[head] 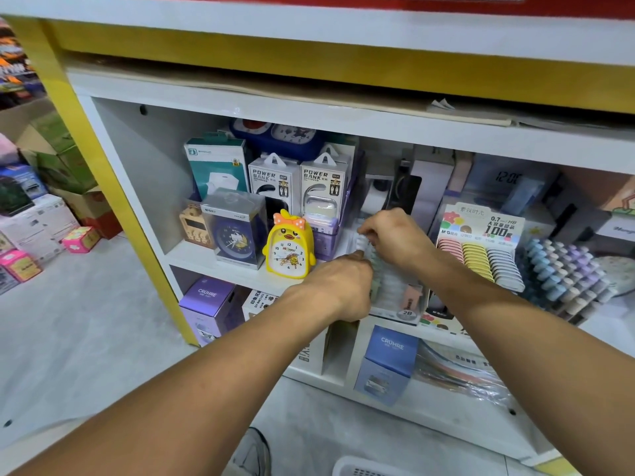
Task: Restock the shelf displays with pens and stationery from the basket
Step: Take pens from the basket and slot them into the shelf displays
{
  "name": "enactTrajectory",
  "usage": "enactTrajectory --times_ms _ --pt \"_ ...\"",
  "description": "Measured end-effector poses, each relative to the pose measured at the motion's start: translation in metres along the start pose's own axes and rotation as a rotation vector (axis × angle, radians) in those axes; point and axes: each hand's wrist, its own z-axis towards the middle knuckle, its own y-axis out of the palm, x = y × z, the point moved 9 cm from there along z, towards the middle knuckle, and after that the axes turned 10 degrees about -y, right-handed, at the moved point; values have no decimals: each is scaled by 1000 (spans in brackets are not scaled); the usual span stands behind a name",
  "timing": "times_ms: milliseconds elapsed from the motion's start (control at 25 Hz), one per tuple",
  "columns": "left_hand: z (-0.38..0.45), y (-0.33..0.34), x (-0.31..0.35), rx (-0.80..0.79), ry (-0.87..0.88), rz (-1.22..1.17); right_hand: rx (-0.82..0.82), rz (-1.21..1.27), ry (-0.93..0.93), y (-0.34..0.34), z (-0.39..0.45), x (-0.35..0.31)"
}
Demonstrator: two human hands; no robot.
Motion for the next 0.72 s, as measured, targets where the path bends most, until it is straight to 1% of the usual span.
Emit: enactTrajectory --times_ms 80,120,160,240,320,360,400,440,480,520,560,600,640,680,720 --pt "1 0 -1 0 1 -7 -76 -43 8 6 1 -3" --pt "2 0 -1 -9 -4 -13 -66 -41 16 4 0 -3" --pt "1 0 -2 -20 -12 -21 -16 -15 28 -3 -2 -3" --pt "-3 -3 -2 4 -19 -45 188 94 53 -29 -18 -3" --pt "-14 -18 8 150 13 -38 402 257 47 -53 -51 -10" --pt "-22 -27 16 239 39 -46 475 329 36 -59 -72 -16" --pt "-30 -32 26 293 60 -80 529 370 37 -59 -96 -20" --pt "-37 -30 34 293 76 -125 576 381 50 -55 -122 -24" --pt "-41 -21 43 229 93 -163 614 364 78 -47 -147 -25" --pt "-45 1 56 106 115 -184 633 321 129 -32 -176 -21" --pt "-50 31 69 -55 135 -176 616 273 202 -10 -204 -13" --pt "-56 66 79 -231 144 -157 549 247 286 20 -232 -3" --pt "-64 101 85 -397 138 -138 432 248 372 56 -256 9" --pt "-70 136 91 -540 125 -130 263 279 458 100 -279 21" --pt "-76 170 94 -645 113 -123 69 326 526 146 -305 28"
